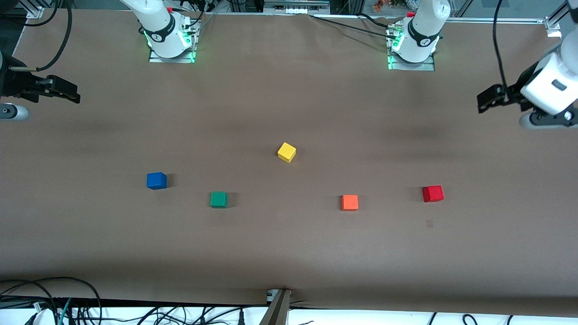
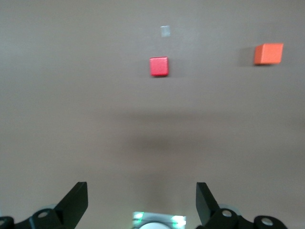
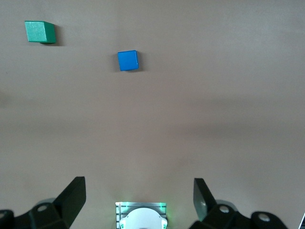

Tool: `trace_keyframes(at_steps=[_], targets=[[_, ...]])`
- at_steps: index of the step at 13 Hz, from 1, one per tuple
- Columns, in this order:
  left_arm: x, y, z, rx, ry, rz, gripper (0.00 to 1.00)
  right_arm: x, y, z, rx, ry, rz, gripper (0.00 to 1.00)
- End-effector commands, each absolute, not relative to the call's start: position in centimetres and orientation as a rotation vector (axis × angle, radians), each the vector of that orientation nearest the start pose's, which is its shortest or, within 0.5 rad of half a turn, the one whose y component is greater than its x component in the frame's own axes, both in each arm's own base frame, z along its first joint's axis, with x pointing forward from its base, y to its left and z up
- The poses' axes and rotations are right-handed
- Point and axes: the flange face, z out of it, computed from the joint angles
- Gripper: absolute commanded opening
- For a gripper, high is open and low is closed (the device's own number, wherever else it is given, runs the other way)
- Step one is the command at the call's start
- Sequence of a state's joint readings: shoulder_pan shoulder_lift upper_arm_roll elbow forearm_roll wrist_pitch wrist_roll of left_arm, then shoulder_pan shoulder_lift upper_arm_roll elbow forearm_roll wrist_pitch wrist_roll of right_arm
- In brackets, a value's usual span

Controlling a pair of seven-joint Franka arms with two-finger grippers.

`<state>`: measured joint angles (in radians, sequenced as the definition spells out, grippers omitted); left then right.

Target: Pass red block to right arm, stack on blue

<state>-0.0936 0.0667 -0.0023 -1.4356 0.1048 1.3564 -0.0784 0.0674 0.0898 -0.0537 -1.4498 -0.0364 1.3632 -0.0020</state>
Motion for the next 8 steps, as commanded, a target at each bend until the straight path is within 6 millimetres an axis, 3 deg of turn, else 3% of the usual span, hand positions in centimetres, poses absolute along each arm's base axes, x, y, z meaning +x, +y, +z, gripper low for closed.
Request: trace_keyframes(at_steps=[1,6,8], targets=[[53.4,-2.0,66.2,-2.990,0.150,0.176,1.00,56.2,0.4,61.9,-3.168,-0.008,0.272,1.00],[54.1,6.2,66.7,-2.970,0.303,0.120,1.00,56.2,0.5,61.9,-3.168,-0.017,0.267,1.00],[54.7,9.1,65.7,-2.979,0.376,0.121,1.00,56.2,0.5,61.9,-3.169,-0.010,0.265,1.00]])
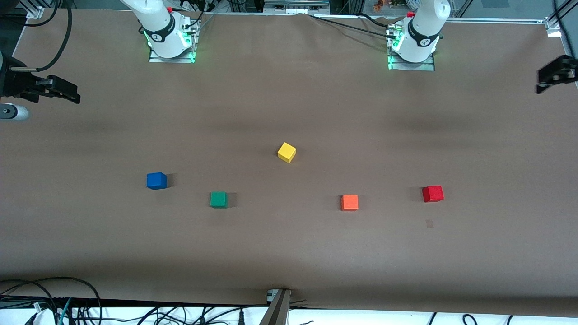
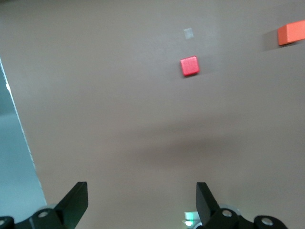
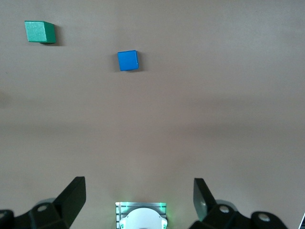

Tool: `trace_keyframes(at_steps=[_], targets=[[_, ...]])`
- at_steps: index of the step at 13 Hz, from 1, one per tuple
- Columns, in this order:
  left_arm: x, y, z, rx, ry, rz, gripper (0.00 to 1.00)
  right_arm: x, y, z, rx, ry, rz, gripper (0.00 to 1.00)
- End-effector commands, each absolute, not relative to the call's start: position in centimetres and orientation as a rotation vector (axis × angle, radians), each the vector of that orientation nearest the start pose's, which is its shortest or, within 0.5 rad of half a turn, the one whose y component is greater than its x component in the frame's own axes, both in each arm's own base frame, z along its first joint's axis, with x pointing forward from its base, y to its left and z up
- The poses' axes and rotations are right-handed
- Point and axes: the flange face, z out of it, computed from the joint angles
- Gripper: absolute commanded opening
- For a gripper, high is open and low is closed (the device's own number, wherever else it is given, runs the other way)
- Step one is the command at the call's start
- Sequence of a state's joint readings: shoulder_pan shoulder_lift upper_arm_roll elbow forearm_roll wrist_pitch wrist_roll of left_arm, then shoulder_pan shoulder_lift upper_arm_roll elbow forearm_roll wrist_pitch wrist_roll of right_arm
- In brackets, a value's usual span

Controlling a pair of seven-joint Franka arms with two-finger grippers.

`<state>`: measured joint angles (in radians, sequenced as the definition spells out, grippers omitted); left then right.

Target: Pass red block to right arm, stack on blue

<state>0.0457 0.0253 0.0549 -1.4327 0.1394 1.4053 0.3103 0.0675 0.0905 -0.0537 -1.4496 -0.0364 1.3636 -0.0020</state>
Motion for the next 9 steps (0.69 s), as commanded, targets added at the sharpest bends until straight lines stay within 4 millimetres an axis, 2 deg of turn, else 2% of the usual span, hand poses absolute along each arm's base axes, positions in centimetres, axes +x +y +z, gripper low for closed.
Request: trace_keyframes(at_steps=[1,3,6,9], targets=[[55.0,10.6,65.0,-2.982,0.406,0.129,1.00,56.2,0.5,61.9,-3.169,-0.010,0.265,1.00],[55.7,13.7,63.6,-2.998,0.515,0.107,1.00,56.2,0.3,61.9,-3.170,-0.005,0.267,1.00],[55.9,19.6,61.0,-3.104,0.593,0.047,1.00,56.2,-0.5,61.9,-3.167,0.017,0.268,1.00],[56.8,23.7,56.8,-3.159,0.740,0.039,1.00,56.2,-0.5,61.9,-3.166,0.017,0.275,1.00]])
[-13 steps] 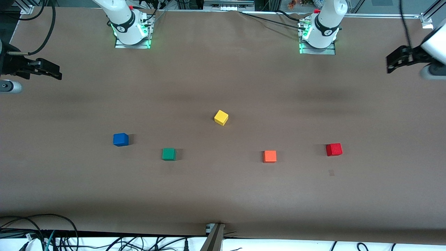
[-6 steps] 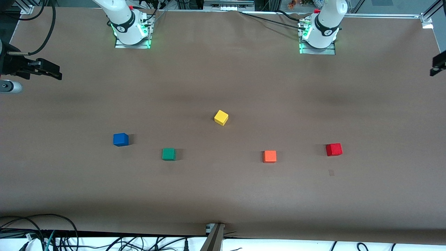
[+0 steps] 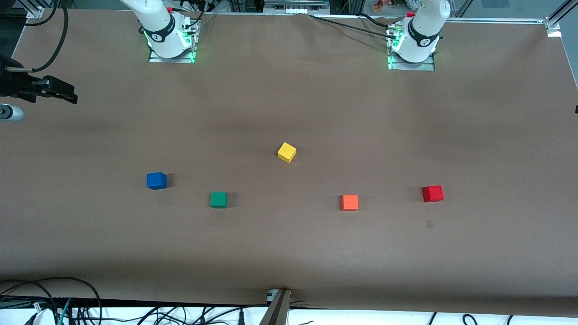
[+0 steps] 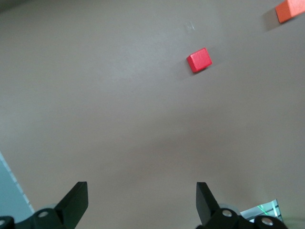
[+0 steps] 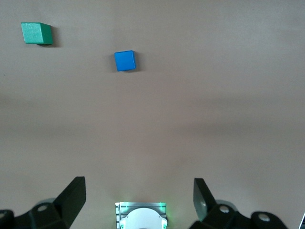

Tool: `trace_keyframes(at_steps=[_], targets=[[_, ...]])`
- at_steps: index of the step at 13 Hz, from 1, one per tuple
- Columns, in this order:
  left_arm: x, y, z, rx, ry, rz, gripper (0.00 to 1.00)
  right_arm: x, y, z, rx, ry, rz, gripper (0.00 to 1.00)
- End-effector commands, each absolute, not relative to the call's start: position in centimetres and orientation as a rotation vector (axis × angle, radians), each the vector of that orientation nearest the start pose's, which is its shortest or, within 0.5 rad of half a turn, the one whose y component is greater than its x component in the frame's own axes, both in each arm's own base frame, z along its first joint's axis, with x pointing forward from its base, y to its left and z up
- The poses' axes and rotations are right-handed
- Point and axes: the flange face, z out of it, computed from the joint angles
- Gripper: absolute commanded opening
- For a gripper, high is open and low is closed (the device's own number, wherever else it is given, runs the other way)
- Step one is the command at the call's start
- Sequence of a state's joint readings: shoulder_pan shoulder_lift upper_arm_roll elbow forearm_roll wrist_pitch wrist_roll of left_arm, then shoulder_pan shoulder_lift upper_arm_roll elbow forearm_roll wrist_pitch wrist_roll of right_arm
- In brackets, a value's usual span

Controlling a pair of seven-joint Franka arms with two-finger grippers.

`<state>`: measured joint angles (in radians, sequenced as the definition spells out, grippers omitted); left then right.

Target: Pass red block to right arm, stack on blue

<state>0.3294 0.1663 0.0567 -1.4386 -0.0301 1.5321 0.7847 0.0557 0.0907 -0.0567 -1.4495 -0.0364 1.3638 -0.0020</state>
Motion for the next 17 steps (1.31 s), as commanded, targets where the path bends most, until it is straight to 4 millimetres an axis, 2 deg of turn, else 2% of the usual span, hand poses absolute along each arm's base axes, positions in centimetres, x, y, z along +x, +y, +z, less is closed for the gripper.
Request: trace_keyframes(at_steps=[1,4,8,11,14,17], targets=[[57.1,24.9,55.9,-3.155,0.784,0.007,1.00,56.2,-0.5,61.9,-3.165,0.016,0.272,1.00],[57.0,28.6,52.3,-3.216,0.859,-0.036,1.00,56.1,-0.1,61.8,-3.162,0.001,0.279,1.00],[57.0,33.0,44.5,-3.323,1.056,-0.120,1.00,56.2,0.6,61.8,-3.164,-0.020,0.274,1.00],[56.6,35.8,39.6,-3.363,1.172,-0.247,1.00,56.2,0.7,61.8,-3.163,-0.026,0.272,1.00],[56.7,36.7,34.7,-3.387,1.326,-0.375,1.00,56.1,0.6,61.8,-3.163,-0.023,0.282,1.00],[56.7,37.0,28.6,-3.390,1.507,-0.583,1.00,56.1,0.5,61.8,-3.163,-0.020,0.279,1.00]])
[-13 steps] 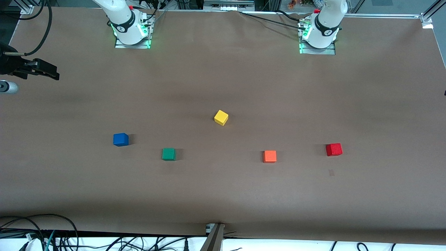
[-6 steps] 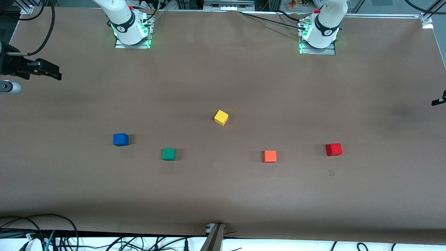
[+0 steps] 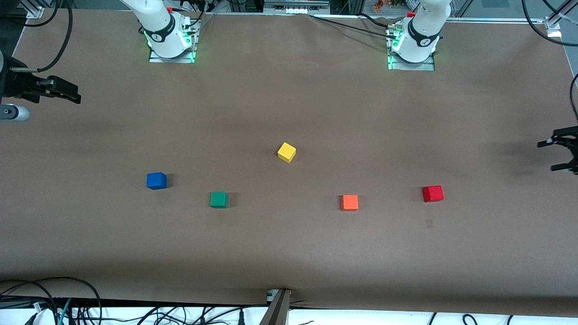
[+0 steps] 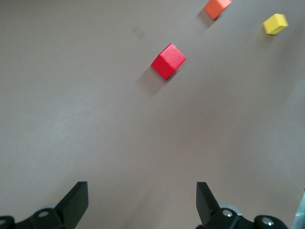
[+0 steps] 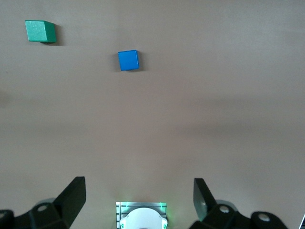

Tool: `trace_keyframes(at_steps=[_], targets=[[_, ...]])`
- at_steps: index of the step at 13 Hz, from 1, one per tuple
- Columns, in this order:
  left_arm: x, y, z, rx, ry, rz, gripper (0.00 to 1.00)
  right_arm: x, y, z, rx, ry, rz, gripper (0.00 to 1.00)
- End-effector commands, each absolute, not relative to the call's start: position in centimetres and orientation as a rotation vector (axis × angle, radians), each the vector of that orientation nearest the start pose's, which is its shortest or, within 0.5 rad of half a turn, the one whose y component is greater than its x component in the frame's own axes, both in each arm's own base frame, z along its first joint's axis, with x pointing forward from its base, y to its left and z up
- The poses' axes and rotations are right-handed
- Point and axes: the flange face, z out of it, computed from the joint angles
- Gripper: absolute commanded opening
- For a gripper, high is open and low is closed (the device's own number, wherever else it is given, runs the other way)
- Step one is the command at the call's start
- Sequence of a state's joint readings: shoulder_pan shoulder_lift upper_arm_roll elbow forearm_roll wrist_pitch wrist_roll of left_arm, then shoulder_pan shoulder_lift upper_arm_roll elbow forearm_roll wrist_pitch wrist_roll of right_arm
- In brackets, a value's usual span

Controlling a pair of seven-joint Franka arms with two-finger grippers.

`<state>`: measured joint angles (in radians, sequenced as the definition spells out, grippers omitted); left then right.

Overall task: Pass red block to right arm, stack on blue
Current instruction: 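Lower the open left gripper and advance it around the red cube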

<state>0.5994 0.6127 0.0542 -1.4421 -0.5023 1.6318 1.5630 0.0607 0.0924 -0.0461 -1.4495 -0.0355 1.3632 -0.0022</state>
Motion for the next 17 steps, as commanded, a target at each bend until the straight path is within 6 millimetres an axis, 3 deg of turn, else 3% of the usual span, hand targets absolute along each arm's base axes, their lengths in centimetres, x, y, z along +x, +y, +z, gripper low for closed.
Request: trace_keyframes(at_steps=[1,4,7,13,17], targets=[[56.4,37.4,27.3,2.245,-1.025,0.445,1.00,56.1,0.6,61.8,-3.163,-0.025,0.279,1.00],[56.4,36.9,25.8,2.151,-1.092,0.547,1.00,56.1,0.7,61.8,-3.163,-0.028,0.279,1.00],[56.0,35.0,21.9,1.992,-1.055,0.569,1.00,56.1,0.7,61.8,-3.162,-0.028,0.279,1.00],[57.0,31.9,16.7,1.817,-1.171,0.717,1.00,56.3,1.0,61.4,-3.162,-0.031,0.284,1.00],[56.9,31.3,14.2,1.739,-1.233,0.814,1.00,56.4,0.9,61.5,-3.162,-0.028,0.281,1.00]])
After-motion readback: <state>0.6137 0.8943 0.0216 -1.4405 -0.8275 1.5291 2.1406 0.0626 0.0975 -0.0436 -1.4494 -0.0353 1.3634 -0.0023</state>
